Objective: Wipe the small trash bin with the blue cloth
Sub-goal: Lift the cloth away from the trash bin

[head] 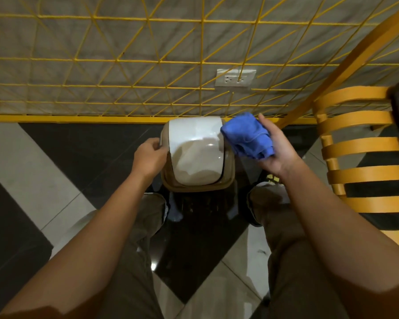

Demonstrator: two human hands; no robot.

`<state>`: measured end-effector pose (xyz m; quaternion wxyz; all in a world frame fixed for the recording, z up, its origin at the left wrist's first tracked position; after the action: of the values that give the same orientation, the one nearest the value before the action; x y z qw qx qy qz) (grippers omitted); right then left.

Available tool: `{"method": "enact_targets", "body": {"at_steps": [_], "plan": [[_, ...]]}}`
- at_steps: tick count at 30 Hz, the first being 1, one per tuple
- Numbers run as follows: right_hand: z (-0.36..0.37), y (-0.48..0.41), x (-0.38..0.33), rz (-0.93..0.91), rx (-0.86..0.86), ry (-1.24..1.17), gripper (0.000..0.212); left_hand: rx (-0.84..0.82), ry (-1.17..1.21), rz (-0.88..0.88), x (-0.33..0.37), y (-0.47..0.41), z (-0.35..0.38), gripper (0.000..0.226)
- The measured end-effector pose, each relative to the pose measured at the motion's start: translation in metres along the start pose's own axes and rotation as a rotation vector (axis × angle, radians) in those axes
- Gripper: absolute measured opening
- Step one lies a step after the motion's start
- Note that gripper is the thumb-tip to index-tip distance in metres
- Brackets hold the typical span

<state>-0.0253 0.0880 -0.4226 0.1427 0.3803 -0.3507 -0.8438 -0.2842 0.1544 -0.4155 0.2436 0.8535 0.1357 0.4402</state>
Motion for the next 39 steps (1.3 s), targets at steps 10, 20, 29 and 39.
{"method": "enact_targets", "body": {"at_steps": [10,20,29,39], "plan": [[-0.055,0.086,-0.106,-0.231,0.053,-0.003,0.023,-0.222,0.176,0.267,0.161,0.068,0.118,0.026],[-0.172,0.204,-0.194,-0.43,0.26,-0.07,0.032,-0.68,0.18,0.205,0.29,0.192,0.311,0.012],[-0.32,0.263,-0.189,-0.233,0.705,0.058,0.028,-0.82,0.296,0.049,0.303,0.241,0.435,0.036],[-0.397,0.248,-0.142,0.04,0.928,0.25,0.031,-0.677,-0.326,0.448,0.272,0.226,0.497,0.033]]}}
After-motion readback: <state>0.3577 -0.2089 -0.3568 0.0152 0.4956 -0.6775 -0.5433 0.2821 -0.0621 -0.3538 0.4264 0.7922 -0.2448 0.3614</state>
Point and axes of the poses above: each hand's wrist, its own y-axis away from the middle knuckle, its own z-axis out of the palm, x = y × z, the point moved 10 cm from there along -y, towards the middle knuckle
